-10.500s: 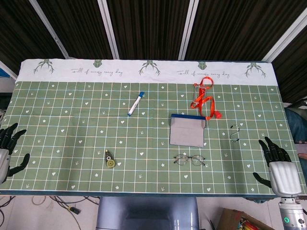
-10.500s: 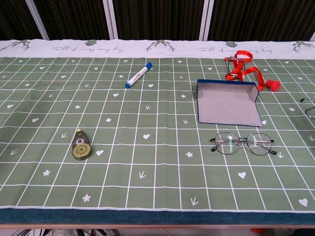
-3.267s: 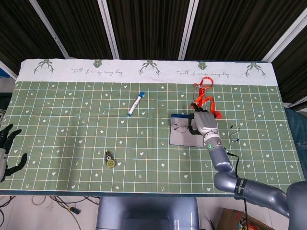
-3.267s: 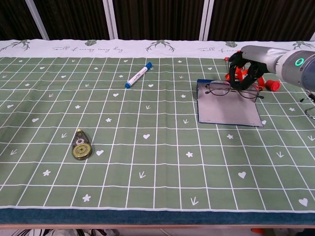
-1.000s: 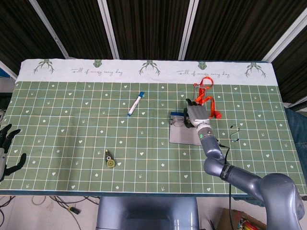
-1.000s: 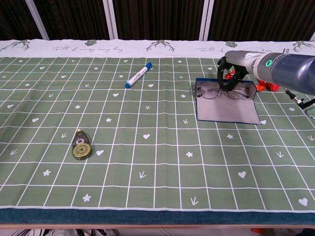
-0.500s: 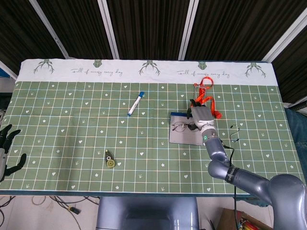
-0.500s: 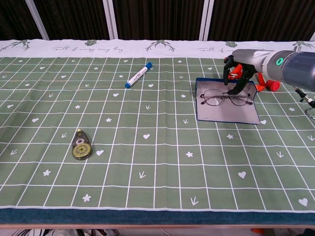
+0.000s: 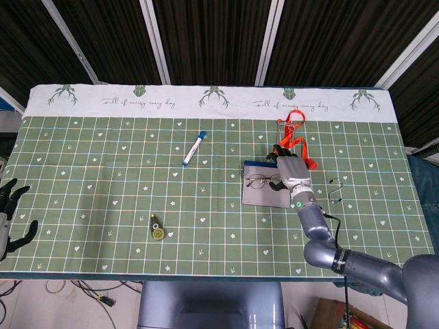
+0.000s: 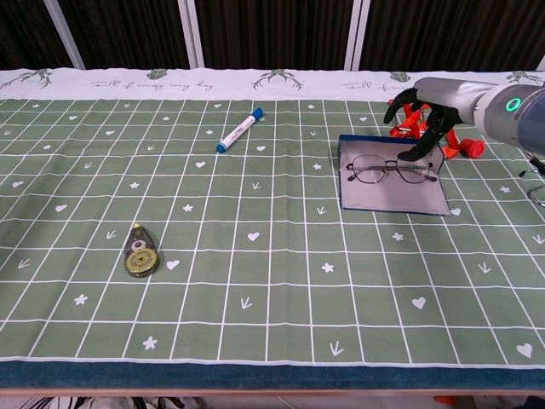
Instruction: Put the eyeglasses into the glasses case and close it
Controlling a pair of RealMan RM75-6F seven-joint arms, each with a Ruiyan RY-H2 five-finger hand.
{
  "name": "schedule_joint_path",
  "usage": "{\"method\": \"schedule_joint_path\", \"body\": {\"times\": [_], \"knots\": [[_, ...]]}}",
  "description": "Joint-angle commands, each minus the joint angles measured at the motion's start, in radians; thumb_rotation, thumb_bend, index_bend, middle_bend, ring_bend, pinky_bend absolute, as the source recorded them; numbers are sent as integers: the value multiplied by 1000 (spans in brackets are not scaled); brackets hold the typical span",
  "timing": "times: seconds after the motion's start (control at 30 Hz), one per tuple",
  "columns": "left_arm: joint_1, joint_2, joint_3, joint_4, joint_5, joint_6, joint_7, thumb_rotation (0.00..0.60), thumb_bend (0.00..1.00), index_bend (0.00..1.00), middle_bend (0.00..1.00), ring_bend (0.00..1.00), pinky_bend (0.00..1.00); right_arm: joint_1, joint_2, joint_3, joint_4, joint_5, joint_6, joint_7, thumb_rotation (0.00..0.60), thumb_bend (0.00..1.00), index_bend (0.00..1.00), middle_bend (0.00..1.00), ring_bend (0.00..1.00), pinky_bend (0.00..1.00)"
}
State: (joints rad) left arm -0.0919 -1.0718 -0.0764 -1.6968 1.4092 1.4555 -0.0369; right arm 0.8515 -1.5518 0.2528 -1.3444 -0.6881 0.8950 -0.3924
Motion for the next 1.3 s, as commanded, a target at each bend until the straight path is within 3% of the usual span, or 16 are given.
{"method": "schedule_joint_path", "body": {"times": [0.03,0.2,0.33,0.47,0.63,1.3], "knots": [[0,0,1,0,1,0,3,600,388,121,0,0,0,-59,41,-33,-100,-79,84,24,600,512,252,165,222,235],[1,-1,1,-3,2,1,6,600,389,121,0,0,0,-95,54,-65,-156,-121,128,21,600,597,252,349,442,443],[1,-2,1,-4,0,1,7,600,389,123,0,0,0,-102,65,-88,-178,-106,94,10,600,619,257,521,614,600],[1,-1,1,-5,-1,0,6,600,388,126,0,0,0,-98,63,-97,-177,-86,71,-8,600,653,260,644,709,691],[0,1,1,-7,-5,-6,6,600,388,127,0,0,0,-86,42,-105,-158,-57,50,-36,600,684,260,687,740,715],[-2,8,0,-15,-18,-16,8,600,388,132,0,0,0,-60,-8,-95,-93,13,24,-79,600,713,261,686,737,715]]}}
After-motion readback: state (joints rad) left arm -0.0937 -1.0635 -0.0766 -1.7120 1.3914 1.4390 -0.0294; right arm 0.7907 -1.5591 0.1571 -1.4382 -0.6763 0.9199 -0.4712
